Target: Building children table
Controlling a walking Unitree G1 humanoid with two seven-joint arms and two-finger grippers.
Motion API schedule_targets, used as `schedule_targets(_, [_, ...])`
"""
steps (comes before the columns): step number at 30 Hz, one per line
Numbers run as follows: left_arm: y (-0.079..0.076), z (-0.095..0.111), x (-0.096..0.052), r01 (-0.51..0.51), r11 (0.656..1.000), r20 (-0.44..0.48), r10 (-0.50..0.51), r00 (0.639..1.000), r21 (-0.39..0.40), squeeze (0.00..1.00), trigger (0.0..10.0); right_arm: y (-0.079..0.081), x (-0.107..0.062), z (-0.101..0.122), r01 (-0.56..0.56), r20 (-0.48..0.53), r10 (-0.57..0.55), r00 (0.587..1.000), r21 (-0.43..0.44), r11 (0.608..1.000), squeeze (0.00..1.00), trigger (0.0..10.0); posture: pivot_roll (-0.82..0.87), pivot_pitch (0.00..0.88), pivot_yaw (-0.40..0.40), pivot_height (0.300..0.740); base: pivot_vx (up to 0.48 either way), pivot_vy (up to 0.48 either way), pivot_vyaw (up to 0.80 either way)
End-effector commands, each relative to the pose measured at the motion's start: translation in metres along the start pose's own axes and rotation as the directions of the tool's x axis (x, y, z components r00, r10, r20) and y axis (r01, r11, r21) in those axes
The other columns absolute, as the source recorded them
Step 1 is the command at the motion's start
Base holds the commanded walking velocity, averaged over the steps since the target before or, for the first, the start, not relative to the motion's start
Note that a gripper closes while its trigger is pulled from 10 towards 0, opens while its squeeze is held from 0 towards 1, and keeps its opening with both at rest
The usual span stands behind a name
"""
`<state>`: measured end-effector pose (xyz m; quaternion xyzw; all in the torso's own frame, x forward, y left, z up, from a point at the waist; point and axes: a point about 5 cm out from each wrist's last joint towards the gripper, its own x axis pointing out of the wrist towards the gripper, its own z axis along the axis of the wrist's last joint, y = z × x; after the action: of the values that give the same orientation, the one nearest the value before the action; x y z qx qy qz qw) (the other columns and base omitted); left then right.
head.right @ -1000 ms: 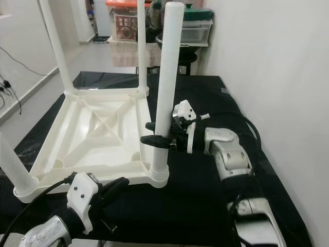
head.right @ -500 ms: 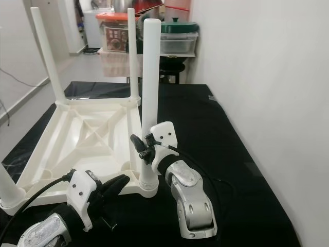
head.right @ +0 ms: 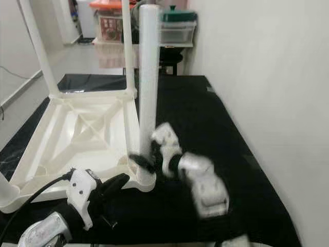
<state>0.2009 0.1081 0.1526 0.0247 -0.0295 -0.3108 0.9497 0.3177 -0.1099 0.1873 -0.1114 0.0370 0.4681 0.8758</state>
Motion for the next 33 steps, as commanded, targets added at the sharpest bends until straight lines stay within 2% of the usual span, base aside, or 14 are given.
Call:
schedule_targets(1, [-0.001,-0.003,0.000,0.000,1.000,-0.007,0.000,1.000,-0.010,0.00,10.0,-0.001,0.000,-0.007,-0.066,-0.012,0.066,0.998,0.016,0.998,0.00,10.0,0.02,0.000,-0.069,0.740,0.000,0.000,0.00])
schedule_targets(2, [-0.002,-0.004,-0.001,-0.013,1.000,-0.013,0.013,1.000,-0.008,0.00,10.0,-0.013,-0.001,-0.008,-0.116,-0.029,0.116,0.993,-0.002,0.993,0.00,10.0,0.03,0.000,-0.072,0.740,0.000,0.000,0.00])
schedule_targets(8, [-0.003,-0.007,-0.011,-0.065,0.998,-0.037,0.065,0.997,-0.009,0.00,10.0,-0.033,-0.004,-0.006,-0.208,-0.032,0.208,0.978,0.012,0.978,0.00,10.0,0.04,0.000,-0.074,0.740,0.000,0.000,0.00])
schedule_targets(9, [-0.003,-0.007,-0.013,-0.074,0.997,-0.040,0.074,0.996,-0.014,0.00,10.0,-0.035,-0.005,-0.005,-0.224,-0.030,0.224,0.974,0.016,0.975,0.00,7.5,0.05,0.000,-0.075,0.740,0.000,0.000,0.00])
schedule_targets(12, [-0.003,-0.007,-0.015,-0.088,0.996,-0.043,0.087,0.995,-0.023,0.00,10.0,-0.037,-0.006,-0.004,-0.242,-0.028,0.242,0.970,0.026,0.970,0.00,6.8,0.05,0.000,-0.075,0.740,0.000,0.000,0.00])
schedule_targets(13, [-0.003,-0.008,-0.018,-0.104,0.994,-0.046,0.103,0.994,-0.031,0.00,10.0,-0.040,-0.008,-0.002,-0.250,-0.023,0.251,0.968,0.034,0.968,0.00,0.0,0.05,0.000,-0.073,0.740,0.000,0.000,0.00])
schedule_targets(17, [-0.002,-0.010,-0.022,-0.125,0.991,-0.054,0.123,0.991,-0.039,0.00,10.0,-0.046,-0.012,-0.002,-0.271,-0.013,0.272,0.962,0.041,0.962,0.00,0.0,0.05,0.000,-0.071,0.740,0.000,0.000,0.00])
schedule_targets(25, [-0.004,-0.010,-0.024,-0.137,0.990,-0.040,0.135,0.990,-0.029,0.00,10.0,-0.056,-0.033,-0.010,-0.223,0.031,0.221,0.975,0.076,0.972,0.00,0.0,0.03,0.000,-0.071,0.740,0.000,0.000,0.00])
schedule_targets(27, [-0.003,-0.009,-0.024,-0.137,0.990,-0.036,0.136,0.990,-0.030,0.00,10.0,-0.057,-0.038,-0.014,-0.183,0.020,0.182,0.983,0.088,0.979,0.00,0.0,0.03,0.000,-0.072,0.740,0.000,0.000,0.00])
schedule_targets(29, [-0.003,-0.008,-0.025,-0.135,0.990,-0.029,0.134,0.991,-0.030,0.00,10.0,-0.049,-0.043,-0.029,-0.034,-0.047,0.040,0.998,0.126,0.991,0.00,0.0,0.03,0.005,-0.085,0.740,0.000,0.000,0.00])
schedule_targets(30, [-0.003,-0.008,-0.025,-0.135,0.990,-0.029,0.134,0.991,-0.030,0.00,10.0,-0.049,-0.043,-0.029,-0.034,-0.047,0.040,0.998,0.126,0.991,0.00,0.0,0.03,0.005,-0.085,0.740,0.000,0.000,0.00])
schedule_targets(31, [-0.003,-0.005,-0.026,-0.110,0.994,-0.025,0.109,0.994,-0.023,0.00,10.0,0.011,-0.019,-0.053,0.376,-0.187,-0.334,0.924,0.270,0.886,0.00,0.0,0.02,0.035,-0.073,0.740,0.000,0.000,0.00])
schedule_targets(32, [-0.003,-0.005,-0.026,-0.110,0.994,-0.025,0.109,0.994,-0.023,0.00,10.0,0.011,-0.019,-0.053,0.376,-0.187,-0.334,0.924,0.270,0.886,0.00,0.0,0.02,0.035,-0.073,0.740,0.000,0.000,0.00])
schedule_targets(33, [-0.003,-0.004,-0.027,-0.101,0.995,-0.025,0.101,0.995,-0.020,0.00,10.0,0.041,-0.016,-0.055,0.418,-0.226,-0.358,0.906,0.345,0.840,0.00,0.0,0.02,0.036,-0.066,0.740,0.000,0.000,0.00])
